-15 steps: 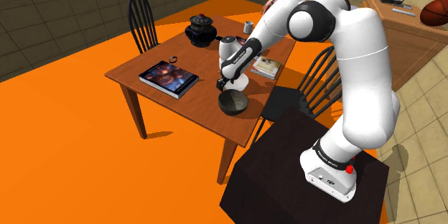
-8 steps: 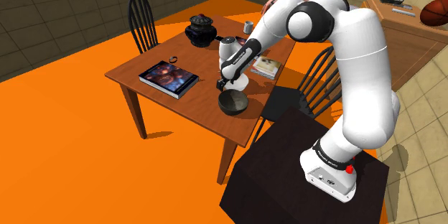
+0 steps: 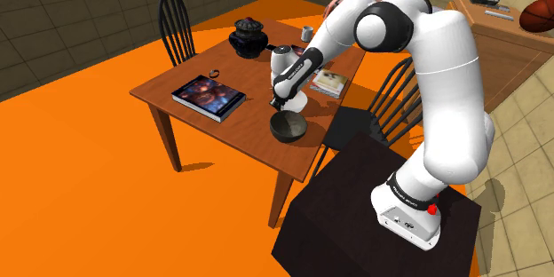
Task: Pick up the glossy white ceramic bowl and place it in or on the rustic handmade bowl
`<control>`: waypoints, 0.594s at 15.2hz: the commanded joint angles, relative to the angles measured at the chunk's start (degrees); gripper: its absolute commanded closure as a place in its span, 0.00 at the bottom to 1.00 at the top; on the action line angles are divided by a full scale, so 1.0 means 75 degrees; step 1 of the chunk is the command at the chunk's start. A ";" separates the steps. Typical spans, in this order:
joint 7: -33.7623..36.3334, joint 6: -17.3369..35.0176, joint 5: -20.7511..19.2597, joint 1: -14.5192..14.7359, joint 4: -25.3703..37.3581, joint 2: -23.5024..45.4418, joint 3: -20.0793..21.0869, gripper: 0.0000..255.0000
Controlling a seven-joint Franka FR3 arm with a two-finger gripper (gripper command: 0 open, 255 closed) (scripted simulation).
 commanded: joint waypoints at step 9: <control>-0.0113 -0.0421 0.0035 -0.0014 -0.0215 -0.0637 0.0033 1.00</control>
